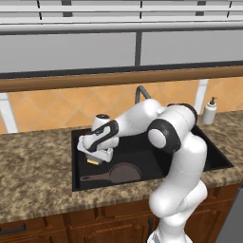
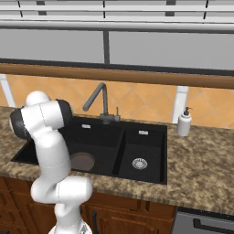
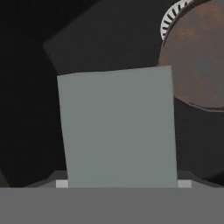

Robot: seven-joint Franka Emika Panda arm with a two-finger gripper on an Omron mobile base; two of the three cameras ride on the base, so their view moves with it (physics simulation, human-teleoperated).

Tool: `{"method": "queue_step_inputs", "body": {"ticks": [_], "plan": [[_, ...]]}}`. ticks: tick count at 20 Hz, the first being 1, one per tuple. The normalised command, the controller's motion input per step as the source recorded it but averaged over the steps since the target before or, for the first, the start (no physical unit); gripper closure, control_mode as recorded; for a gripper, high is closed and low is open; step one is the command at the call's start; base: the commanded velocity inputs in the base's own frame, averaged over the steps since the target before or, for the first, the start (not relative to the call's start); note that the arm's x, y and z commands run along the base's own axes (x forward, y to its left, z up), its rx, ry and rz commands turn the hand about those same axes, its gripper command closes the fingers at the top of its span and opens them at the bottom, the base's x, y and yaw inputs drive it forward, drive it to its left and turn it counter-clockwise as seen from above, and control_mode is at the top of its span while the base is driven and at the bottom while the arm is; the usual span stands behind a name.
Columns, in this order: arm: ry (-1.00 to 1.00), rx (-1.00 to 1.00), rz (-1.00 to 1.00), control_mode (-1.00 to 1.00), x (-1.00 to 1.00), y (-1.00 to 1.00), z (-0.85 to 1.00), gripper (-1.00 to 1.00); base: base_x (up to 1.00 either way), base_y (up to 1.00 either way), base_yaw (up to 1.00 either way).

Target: Pick the pan and sponge and place them into the sink. Then turn on the water.

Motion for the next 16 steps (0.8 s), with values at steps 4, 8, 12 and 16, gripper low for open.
{"method": "queue_step_inputs", "body": {"ticks": [4, 8, 12, 16], "plan": [[0.00, 0.01, 0.00, -1.00, 0.07, -0.28, -0.35, 1.00, 0.00, 0.00, 0.00], [0.03, 0.00, 0.00, -1.00, 0.09, -0.05, -0.49, 1.00, 0.00, 0.00, 0.00], [0.07, 0.00, 0.00, -1.00, 0.24, 0.00, -0.52, 1.00, 0.00, 0.00, 0.00], [0.08, 0.00, 0.00, -1.00, 0.25, 0.00, -0.51, 1.00, 0.00, 0.00, 0.00]]}}
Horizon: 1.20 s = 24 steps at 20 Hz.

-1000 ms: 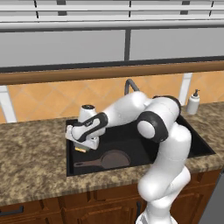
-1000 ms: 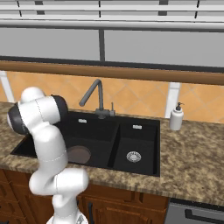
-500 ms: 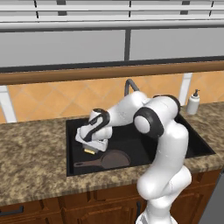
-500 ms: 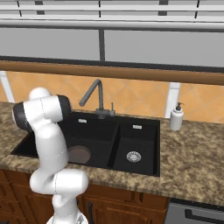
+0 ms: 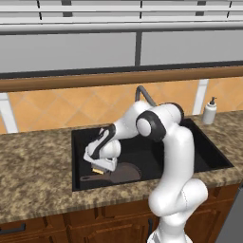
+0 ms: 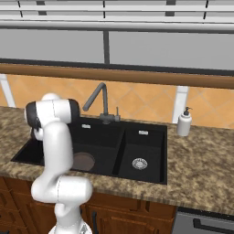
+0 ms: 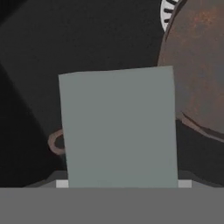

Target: Pick the pan and sponge and place them into the sink. Then turn on the water.

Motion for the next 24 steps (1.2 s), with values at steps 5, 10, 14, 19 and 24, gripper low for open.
{"method": "queue_step_inputs", "body": {"ticks": [5, 10, 14, 19, 24], "plan": [[0.07, -0.02, 0.00, -1.00, 0.18, 0.00, -0.42, 1.00, 0.00, 0.00, 0.00], [0.04, -0.07, 0.00, -1.00, 0.08, 0.02, -0.32, 1.00, 0.00, 0.00, 0.00], [0.00, -0.08, 0.00, -1.00, 0.05, 0.04, -0.15, 1.00, 0.00, 0.00, 0.00], [0.00, -0.05, 0.00, -1.00, 0.00, 0.00, 0.00, 1.00, 0.00, 0.00, 0.00], [-0.02, -0.01, 0.00, -1.00, 0.00, -0.02, -0.01, -1.00, 0.00, 0.00, 0.00]]}}
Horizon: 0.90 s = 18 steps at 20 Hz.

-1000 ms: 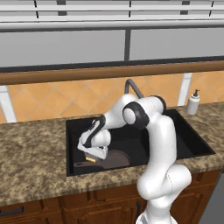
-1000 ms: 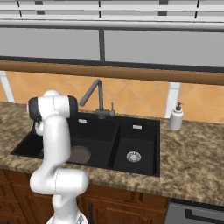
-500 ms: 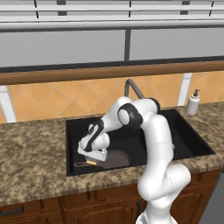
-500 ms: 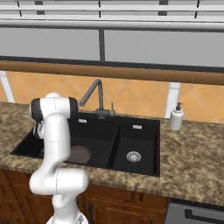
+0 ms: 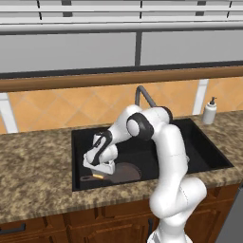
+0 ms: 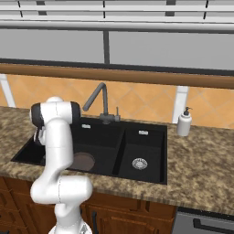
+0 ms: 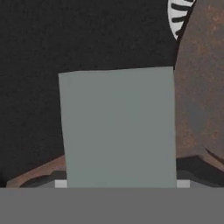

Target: Pick the pan and sponge and place them into the sink. Then turn on the water.

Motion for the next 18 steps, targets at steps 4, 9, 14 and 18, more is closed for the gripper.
{"method": "queue_step_inputs", "body": {"ticks": [4, 9, 14, 18], "plan": [[-0.09, 0.00, 0.00, -1.00, 0.00, -0.14, 0.02, -1.00, 0.00, 0.00, 0.00], [-0.17, 0.01, 0.04, -1.00, -0.05, -0.26, 0.39, -1.00, 0.00, 0.00, 0.00], [-0.15, 0.00, 0.06, -1.00, -0.12, -0.13, 0.70, -1.00, 0.00, 0.00, 0.00], [-0.19, 0.01, 0.13, -1.00, -0.42, -0.23, 0.96, -1.00, 0.00, 0.00, 0.00]]}}
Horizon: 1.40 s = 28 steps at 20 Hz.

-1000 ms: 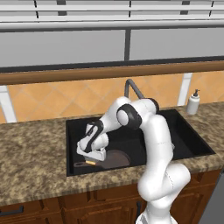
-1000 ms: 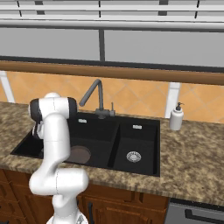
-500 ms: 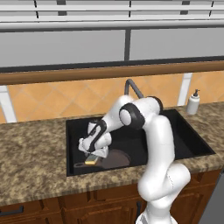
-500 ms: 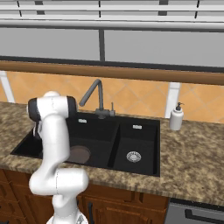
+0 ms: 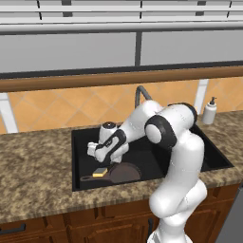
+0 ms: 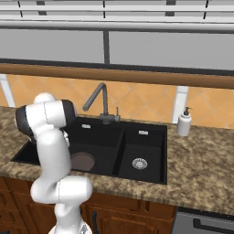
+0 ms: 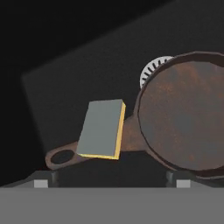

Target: Pick the pan and sponge and place them into the sink. Then turn on the water.

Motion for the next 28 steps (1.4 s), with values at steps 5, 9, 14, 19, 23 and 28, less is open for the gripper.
{"method": "queue_step_inputs", "body": {"ticks": [5, 9, 14, 19, 23, 28], "plan": [[-0.04, 0.03, 0.09, -1.00, -0.34, -0.20, 1.00, -1.00, 0.00, 0.00, 0.00], [0.00, 0.01, 0.10, -1.00, -0.26, -0.27, 1.00, -1.00, 0.00, 0.00, 0.00], [0.00, 0.00, 0.13, -1.00, -0.26, -0.47, 0.98, -1.00, 0.00, 0.00, 0.00], [0.00, 0.00, 0.08, -1.00, -0.48, -0.48, 0.72, -1.00, 0.00, 0.00, 0.00], [-0.01, 0.00, 0.07, -1.00, -0.40, -0.52, 0.54, -1.00, 0.00, 0.00, 0.00], [-0.09, 0.01, 0.08, -1.00, -0.30, -0.54, 0.25, -1.00, 0.00, 0.00, 0.00]]}}
